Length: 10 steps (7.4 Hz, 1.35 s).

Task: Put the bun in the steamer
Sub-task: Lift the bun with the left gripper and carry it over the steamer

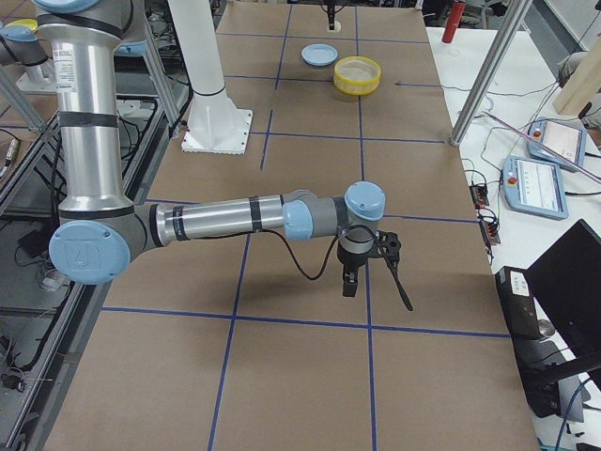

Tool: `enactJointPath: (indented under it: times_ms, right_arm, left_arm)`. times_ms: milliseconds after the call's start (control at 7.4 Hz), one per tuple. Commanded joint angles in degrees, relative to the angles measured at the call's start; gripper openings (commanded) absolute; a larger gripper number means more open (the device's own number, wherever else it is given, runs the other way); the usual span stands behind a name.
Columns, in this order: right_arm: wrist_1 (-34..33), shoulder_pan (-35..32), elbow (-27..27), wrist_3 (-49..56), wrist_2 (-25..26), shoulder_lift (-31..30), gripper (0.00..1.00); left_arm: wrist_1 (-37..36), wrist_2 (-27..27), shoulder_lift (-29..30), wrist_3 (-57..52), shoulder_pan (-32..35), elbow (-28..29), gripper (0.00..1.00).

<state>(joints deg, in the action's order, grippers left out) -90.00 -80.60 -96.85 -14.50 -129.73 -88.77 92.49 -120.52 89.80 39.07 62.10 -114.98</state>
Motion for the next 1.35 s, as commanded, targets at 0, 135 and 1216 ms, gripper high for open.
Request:
enactJointPath:
  times_ms: [0,135,1216]
  right_arm:
    - [0.00,0.00,0.00,0.00,0.00,0.00,1.00]
    - [0.00,0.09,0.00,0.00,0.00,0.00,1.00]
    - [0.00,0.00,0.00,0.00,0.00,0.00,1.00]
  left_arm:
    - [-16.16,0.38,14.03,-3.56,1.09,1.50,0.31]
    - [-16.55,0.29,18.09,-2.95,1.00,5.08,0.31]
    - [3.53,0.11,26.30,8.65,-10.24,27.85,0.31]
